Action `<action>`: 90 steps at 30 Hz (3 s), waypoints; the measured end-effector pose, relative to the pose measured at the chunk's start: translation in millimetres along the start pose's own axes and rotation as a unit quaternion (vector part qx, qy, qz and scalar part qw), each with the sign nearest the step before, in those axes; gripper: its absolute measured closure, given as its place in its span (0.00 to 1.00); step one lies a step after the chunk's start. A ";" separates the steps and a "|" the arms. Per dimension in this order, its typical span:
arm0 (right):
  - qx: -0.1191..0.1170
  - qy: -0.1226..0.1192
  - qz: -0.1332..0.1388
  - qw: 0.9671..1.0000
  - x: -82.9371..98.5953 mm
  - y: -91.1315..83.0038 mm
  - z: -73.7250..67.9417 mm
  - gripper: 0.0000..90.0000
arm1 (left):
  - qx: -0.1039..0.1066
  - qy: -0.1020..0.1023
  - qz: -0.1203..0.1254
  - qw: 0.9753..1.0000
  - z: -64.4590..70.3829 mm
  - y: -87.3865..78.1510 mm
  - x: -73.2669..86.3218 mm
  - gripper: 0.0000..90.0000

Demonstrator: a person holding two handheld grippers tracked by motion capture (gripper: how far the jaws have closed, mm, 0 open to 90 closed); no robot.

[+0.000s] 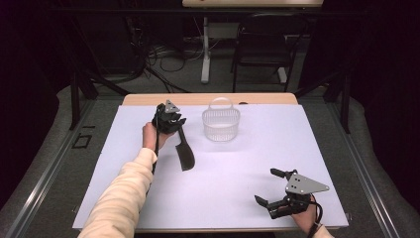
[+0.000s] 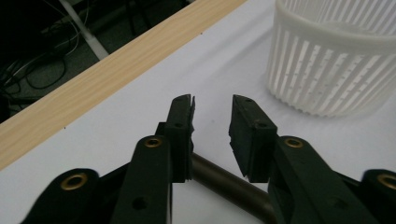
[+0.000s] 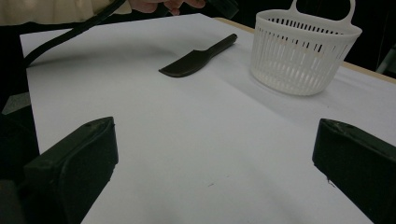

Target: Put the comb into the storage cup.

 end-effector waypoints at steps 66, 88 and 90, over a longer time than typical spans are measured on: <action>-0.005 -0.005 0.000 1.000 -1.0 -0.2 -1.0 0.00 | -0.022 0.009 -0.129 0.991 -24.3 40.7 31.6 1.00; 0.002 -0.007 -0.003 1.000 -0.2 0.7 1.1 0.00 | 0.000 0.018 -0.133 0.991 -21.1 27.4 44.9 1.00; 0.000 -0.004 -0.003 1.000 -0.2 1.2 0.4 0.00 | 0.002 0.021 -0.134 0.991 -20.9 26.5 44.3 1.00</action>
Point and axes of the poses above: each handheld gripper's, and its own axes: y roughly forward along the jaws, x roughly out of its underside, z roughly to its right, the point moved 6 cm from there along y, roughly forward along the jaws, and after that the axes turned 6 degrees about -y, right-handed, at the moved point
